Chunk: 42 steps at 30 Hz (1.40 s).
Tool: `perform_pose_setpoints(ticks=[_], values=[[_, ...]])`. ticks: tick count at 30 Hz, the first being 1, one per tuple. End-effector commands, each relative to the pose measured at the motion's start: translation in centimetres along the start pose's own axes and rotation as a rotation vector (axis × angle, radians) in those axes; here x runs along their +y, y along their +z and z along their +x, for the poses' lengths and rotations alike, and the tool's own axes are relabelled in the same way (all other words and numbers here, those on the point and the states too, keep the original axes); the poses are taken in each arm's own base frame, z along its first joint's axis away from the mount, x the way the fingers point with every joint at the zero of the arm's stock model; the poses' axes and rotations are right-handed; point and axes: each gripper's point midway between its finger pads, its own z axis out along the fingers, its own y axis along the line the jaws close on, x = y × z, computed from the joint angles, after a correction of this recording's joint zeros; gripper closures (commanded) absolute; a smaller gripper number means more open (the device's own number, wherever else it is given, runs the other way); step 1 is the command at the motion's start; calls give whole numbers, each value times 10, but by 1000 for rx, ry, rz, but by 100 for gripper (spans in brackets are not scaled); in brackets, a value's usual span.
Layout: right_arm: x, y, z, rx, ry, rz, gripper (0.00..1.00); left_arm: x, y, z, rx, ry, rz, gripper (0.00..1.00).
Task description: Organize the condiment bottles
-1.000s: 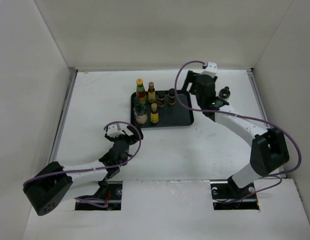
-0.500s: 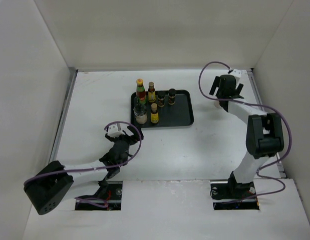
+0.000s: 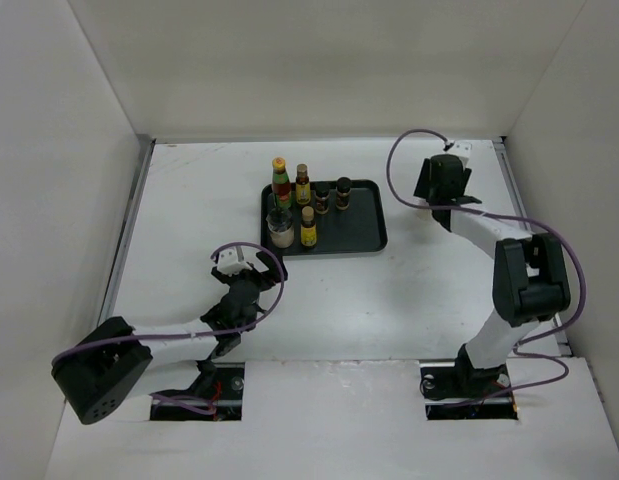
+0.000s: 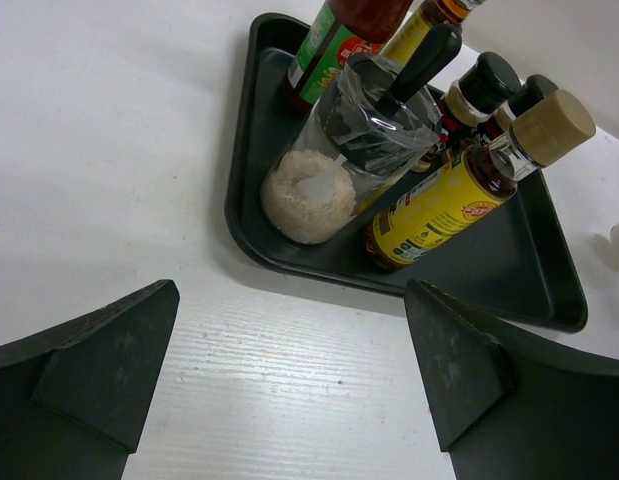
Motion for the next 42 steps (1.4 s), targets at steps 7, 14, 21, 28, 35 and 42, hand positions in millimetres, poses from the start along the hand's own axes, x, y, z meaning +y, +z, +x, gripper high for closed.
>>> perform_pose_setpoints(ticks=[7,14,21,28,35,42], values=[[143,-65,-80,-244,32,-324,49,-25,3,-21,-49,-85,61,0],[190,-50,-68,-219,10,-381,48,-25,2,-21,-50,-86,64,0],[200,-32,-53,-192,15,-376,46,-23,3,-21,-54,-84,53,0],[202,-22,-33,-157,7,-360,31,-22,4,-21,-52,-82,52,0],[192,-39,-51,-191,36,-340,18,-24,3,-22,-52,-86,60,0],[180,-71,-76,-232,61,-347,10,-25,2,-25,-59,-90,65,0]])
